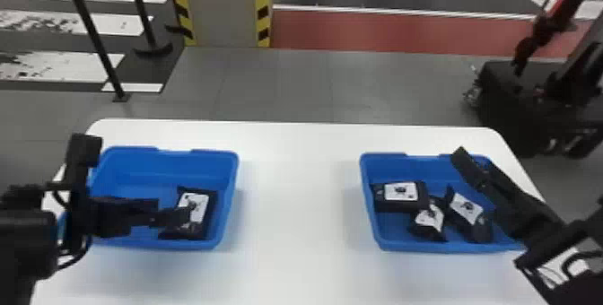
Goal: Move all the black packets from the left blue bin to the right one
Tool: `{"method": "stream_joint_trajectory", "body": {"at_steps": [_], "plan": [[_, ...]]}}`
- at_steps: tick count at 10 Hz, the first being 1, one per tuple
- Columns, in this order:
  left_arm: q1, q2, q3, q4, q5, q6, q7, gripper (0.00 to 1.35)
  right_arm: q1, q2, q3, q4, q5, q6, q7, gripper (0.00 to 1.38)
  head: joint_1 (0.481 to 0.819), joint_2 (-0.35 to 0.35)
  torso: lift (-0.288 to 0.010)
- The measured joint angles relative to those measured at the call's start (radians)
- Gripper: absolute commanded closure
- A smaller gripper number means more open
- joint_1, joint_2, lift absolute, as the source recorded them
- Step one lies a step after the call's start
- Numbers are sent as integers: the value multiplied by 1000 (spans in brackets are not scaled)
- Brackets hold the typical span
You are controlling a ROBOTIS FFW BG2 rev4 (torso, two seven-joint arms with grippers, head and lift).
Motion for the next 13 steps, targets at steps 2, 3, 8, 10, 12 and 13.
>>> {"method": "stream_joint_trajectory", "body": {"at_steps": [2,3,8,10,12,13], "plan": [[-64,-3,-42,89,-10,18,10,124,-2,0,34,-44,-27,32,16,277,695,-11,-110],[-79,-5,-60,106,-18,36,17,124,-5,0,44,-53,-36,38,21,277,695,-7,-110],[-114,-6,-129,112,-110,77,18,127,-8,0,48,-54,-67,50,30,277,695,-3,-110],[-116,-11,-128,111,-161,88,24,127,-6,0,48,-51,-76,51,33,277,695,11,-110],[-113,-23,-113,111,-201,95,55,151,-5,0,48,-46,-80,50,34,277,695,27,-110],[-113,-27,-107,123,-209,96,72,240,-5,0,48,-43,-82,51,34,275,695,36,-110]]}}
